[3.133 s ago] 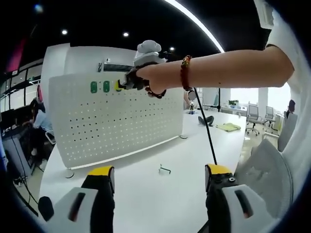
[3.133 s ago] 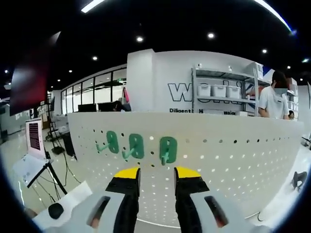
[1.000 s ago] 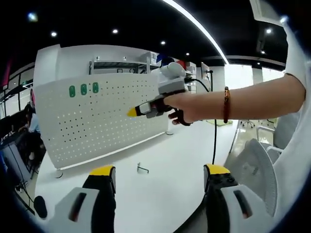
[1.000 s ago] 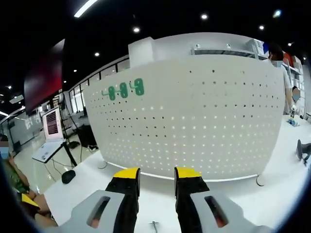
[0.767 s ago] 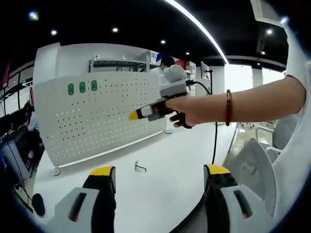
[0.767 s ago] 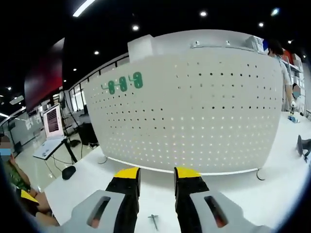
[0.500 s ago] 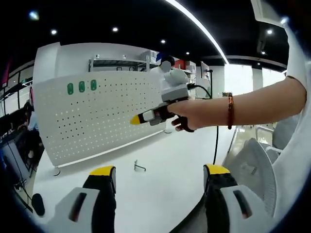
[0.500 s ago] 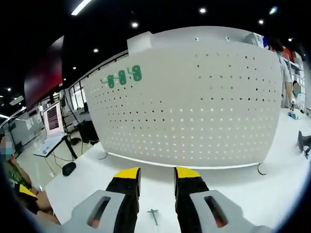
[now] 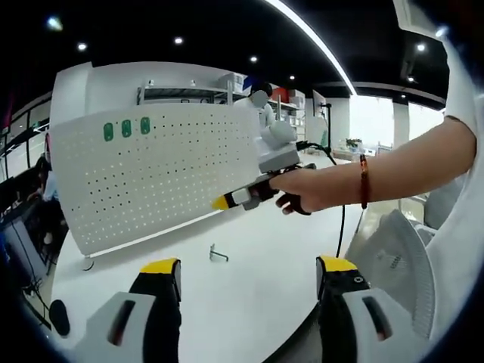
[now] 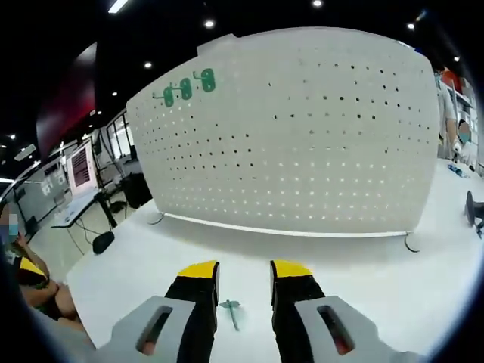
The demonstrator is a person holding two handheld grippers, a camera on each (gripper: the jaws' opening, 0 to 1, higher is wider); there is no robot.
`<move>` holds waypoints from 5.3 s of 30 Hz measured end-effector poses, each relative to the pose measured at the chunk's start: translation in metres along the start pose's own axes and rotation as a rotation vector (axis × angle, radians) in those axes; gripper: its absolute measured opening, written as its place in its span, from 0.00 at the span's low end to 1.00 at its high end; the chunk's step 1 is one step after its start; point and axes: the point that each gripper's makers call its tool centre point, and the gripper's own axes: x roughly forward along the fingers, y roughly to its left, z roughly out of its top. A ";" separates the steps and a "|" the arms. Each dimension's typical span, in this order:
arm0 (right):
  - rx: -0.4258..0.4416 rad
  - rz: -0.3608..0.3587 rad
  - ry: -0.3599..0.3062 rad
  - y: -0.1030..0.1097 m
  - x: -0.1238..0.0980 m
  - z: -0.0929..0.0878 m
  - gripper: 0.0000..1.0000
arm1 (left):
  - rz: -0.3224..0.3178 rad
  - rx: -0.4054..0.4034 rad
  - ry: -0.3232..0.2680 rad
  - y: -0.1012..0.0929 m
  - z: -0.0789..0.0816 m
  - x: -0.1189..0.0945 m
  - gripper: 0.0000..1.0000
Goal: Insert the hook assembly into the mounting plate slot until the hook locks in place.
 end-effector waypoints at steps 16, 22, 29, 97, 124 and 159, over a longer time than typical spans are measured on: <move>0.036 -0.003 0.047 -0.005 0.008 -0.034 0.25 | 0.001 -0.023 0.013 0.008 -0.006 0.009 0.74; 0.038 -0.002 0.069 -0.005 0.012 -0.046 0.25 | -0.002 -0.025 0.027 0.012 -0.009 0.012 0.74; 0.042 0.011 0.092 0.000 0.016 -0.057 0.25 | -0.004 -0.039 0.030 0.013 -0.011 0.013 0.74; -0.027 0.065 0.247 0.016 0.051 -0.117 0.05 | 0.019 -0.067 0.099 0.034 -0.035 0.013 0.73; -0.051 0.128 0.255 0.022 0.023 -0.114 0.01 | 0.001 -0.068 0.092 0.026 -0.035 0.014 0.71; -0.175 0.273 0.149 0.073 -0.036 -0.095 0.01 | -0.002 -0.044 0.075 0.016 -0.022 0.016 0.64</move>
